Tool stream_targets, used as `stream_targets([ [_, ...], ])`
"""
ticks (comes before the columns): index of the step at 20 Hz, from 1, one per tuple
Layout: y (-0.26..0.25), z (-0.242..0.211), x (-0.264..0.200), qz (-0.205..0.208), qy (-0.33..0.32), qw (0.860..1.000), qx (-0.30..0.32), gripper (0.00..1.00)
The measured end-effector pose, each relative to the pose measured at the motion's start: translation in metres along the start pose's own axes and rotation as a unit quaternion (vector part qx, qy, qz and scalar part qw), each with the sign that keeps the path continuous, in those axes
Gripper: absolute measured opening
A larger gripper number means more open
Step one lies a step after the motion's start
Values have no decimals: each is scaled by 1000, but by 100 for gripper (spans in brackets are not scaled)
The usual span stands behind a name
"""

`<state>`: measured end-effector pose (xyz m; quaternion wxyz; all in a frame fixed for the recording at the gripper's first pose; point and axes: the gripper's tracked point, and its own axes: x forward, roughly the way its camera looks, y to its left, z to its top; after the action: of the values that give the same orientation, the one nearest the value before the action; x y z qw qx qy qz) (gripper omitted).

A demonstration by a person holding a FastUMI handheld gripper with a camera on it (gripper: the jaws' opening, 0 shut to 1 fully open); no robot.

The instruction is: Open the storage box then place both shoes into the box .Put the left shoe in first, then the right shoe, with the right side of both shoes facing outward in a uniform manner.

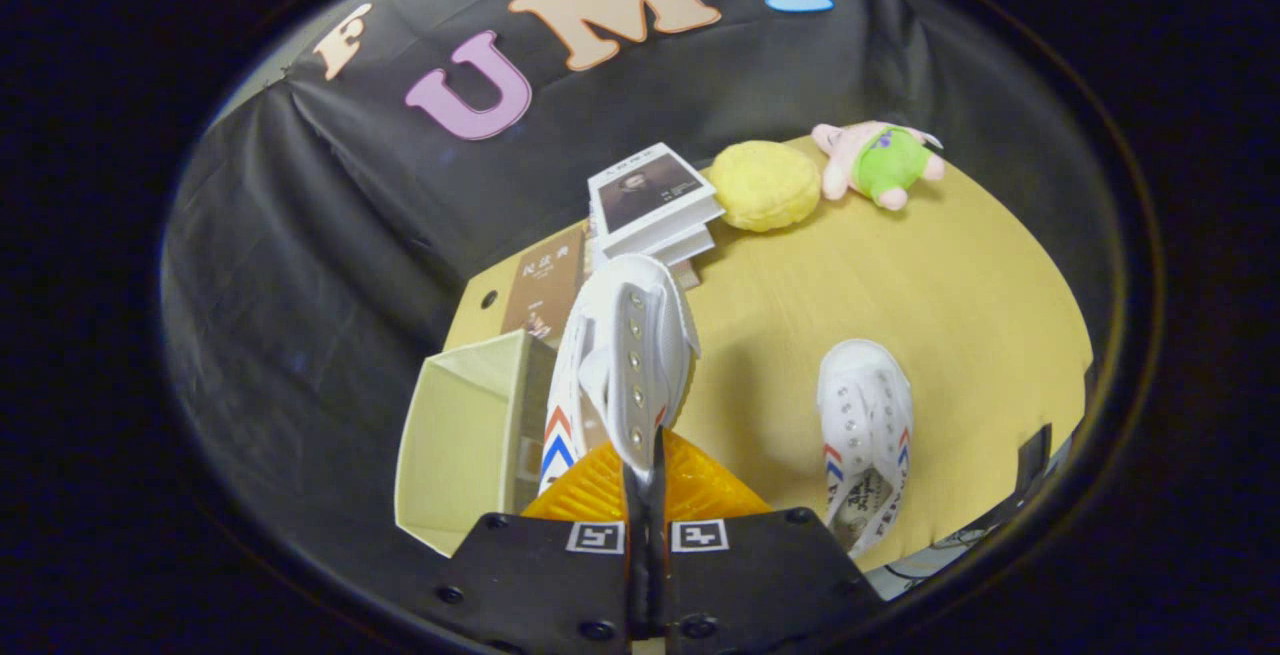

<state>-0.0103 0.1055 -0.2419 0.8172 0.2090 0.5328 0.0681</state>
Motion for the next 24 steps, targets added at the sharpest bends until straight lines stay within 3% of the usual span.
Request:
stream_targets([
  [9, 123, -39, 34, 60, 30, 997, -39, 3],
  [16, 154, -106, 90, 30, 76, 995, -58, 4],
  [24, 165, -142, 123, -16, 111, 990, -81, 4],
])
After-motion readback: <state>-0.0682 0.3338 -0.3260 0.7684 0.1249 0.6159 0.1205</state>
